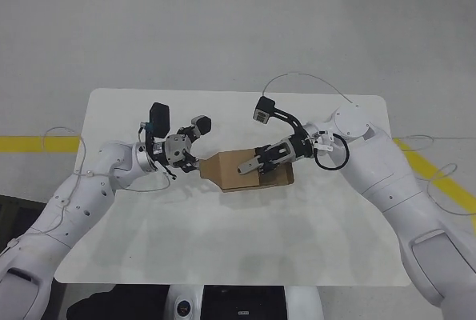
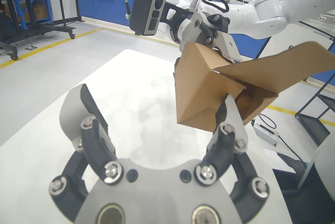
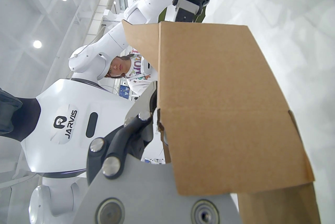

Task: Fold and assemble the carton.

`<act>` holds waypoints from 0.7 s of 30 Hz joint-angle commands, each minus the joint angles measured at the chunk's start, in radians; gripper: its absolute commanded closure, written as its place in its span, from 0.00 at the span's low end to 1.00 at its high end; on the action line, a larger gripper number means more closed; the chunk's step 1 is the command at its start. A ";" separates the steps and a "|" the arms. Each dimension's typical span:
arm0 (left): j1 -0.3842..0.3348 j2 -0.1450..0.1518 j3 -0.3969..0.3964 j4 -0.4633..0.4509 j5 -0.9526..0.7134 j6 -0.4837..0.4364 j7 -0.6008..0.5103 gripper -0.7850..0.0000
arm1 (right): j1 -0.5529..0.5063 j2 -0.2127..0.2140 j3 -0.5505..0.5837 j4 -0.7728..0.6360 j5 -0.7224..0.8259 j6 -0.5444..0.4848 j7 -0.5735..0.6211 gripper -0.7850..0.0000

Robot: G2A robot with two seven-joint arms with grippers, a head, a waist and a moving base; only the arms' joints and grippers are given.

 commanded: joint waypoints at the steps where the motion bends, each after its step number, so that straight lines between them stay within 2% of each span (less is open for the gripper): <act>1: -0.005 -0.003 0.004 0.001 -0.003 0.000 -0.001 0.00 | 0.001 -0.002 -0.004 -0.001 0.001 0.000 0.000 1.00; 21: -0.028 -0.024 0.030 0.033 -0.006 0.000 0.005 0.00 | 0.012 -0.016 -0.032 0.006 0.022 0.000 0.000 1.00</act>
